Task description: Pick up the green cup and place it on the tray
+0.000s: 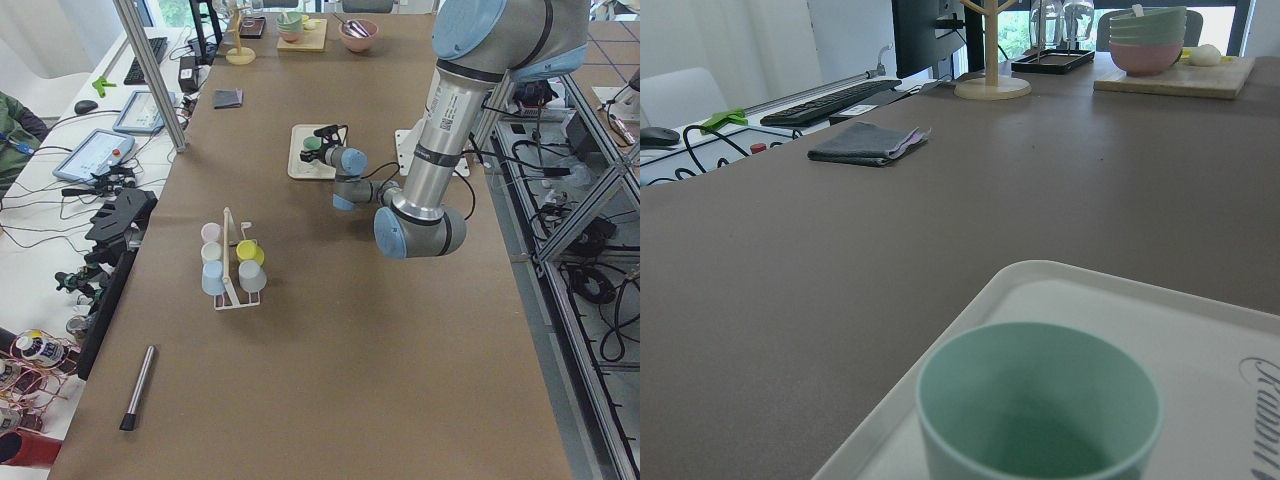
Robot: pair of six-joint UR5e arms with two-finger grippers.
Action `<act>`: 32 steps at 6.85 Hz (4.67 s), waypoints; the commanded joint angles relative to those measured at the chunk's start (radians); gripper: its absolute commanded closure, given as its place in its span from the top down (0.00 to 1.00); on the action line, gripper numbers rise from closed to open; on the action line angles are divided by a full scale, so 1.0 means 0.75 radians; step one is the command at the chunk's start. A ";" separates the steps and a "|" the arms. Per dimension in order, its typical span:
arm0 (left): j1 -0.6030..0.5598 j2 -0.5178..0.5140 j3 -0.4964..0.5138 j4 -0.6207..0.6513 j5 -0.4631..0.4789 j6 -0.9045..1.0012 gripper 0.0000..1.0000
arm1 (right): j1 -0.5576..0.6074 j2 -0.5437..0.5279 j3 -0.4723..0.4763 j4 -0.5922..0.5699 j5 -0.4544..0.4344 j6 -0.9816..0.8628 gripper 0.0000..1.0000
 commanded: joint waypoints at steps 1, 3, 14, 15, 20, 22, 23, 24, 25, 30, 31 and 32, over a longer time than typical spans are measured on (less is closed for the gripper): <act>0.000 0.003 -0.028 0.003 -0.001 -0.002 0.99 | 0.000 -0.001 -0.007 0.001 0.007 0.001 1.00; 0.000 0.068 -0.225 0.088 -0.005 -0.006 0.99 | 0.000 0.003 -0.003 0.001 0.011 0.001 1.00; -1.113 0.183 -0.717 1.878 -0.665 0.616 0.99 | 0.000 -0.003 -0.009 -0.001 0.009 0.001 1.00; -1.281 0.220 -0.671 1.921 -0.848 0.606 0.99 | 0.000 -0.003 -0.007 -0.001 0.013 0.001 1.00; -1.642 0.549 -0.393 2.196 -1.243 0.597 0.99 | 0.000 -0.003 -0.009 -0.011 0.080 0.172 1.00; -1.642 0.592 -0.382 2.195 -1.249 0.605 0.99 | 0.002 -0.001 -0.005 -0.001 0.076 0.187 1.00; -1.642 0.609 -0.386 2.191 -1.249 0.611 0.99 | 0.002 -0.003 -0.007 0.001 0.070 0.187 1.00; -1.642 0.611 -0.380 2.189 -1.245 0.612 0.99 | 0.002 -0.003 -0.009 0.001 0.076 0.183 1.00; -1.640 0.611 -0.378 2.189 -1.245 0.607 0.99 | 0.002 -0.003 -0.011 0.001 0.076 0.177 1.00; -1.642 0.656 -0.392 2.189 -1.245 0.603 0.99 | 0.002 -0.005 -0.011 0.001 0.078 0.171 1.00; -1.646 0.656 -0.402 2.189 -1.249 0.603 0.99 | 0.002 -0.005 -0.011 0.001 0.078 0.171 1.00; -1.646 0.656 -0.394 2.189 -1.249 0.603 0.99 | 0.002 -0.005 -0.011 0.001 0.072 0.171 1.00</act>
